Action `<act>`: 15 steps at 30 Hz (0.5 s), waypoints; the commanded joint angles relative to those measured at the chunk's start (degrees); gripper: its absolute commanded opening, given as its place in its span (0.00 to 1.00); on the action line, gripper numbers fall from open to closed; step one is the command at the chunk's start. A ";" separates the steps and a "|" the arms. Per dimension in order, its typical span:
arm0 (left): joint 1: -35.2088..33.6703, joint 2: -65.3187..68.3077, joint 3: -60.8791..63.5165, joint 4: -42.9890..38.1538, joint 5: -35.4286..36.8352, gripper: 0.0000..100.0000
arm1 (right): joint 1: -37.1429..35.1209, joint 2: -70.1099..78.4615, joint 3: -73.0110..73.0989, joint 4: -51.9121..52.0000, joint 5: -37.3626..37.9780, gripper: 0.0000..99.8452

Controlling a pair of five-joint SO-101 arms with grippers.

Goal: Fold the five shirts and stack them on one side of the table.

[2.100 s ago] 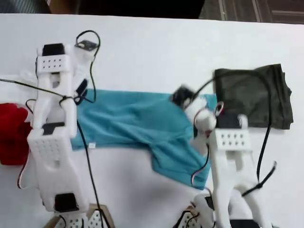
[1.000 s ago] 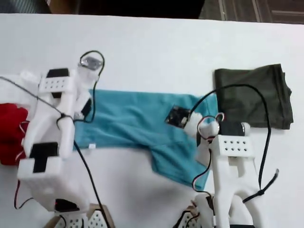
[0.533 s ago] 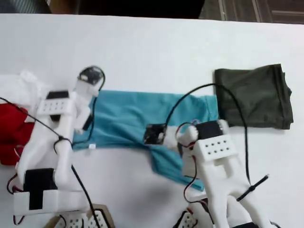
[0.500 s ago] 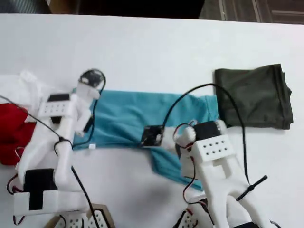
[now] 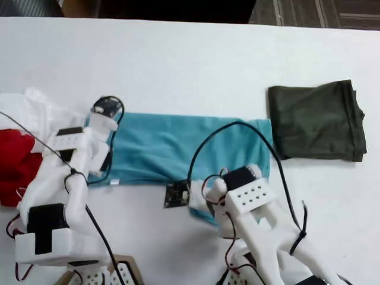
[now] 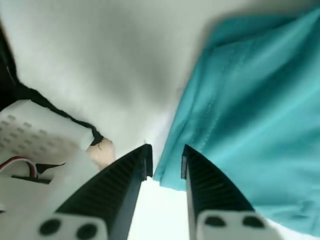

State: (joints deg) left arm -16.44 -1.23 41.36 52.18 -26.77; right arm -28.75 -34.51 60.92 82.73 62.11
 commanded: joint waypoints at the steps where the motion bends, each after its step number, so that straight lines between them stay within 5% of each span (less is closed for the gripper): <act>1: -0.44 0.35 -1.01 -0.97 0.70 0.03 | -0.22 -1.36 4.57 -5.58 -0.26 0.13; 15: -0.62 0.35 -0.84 -0.79 0.70 0.03 | 3.38 -1.27 13.45 -19.56 -1.49 0.18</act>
State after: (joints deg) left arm -16.44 -1.05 41.36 52.00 -26.77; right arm -26.99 -35.38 73.49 66.64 61.14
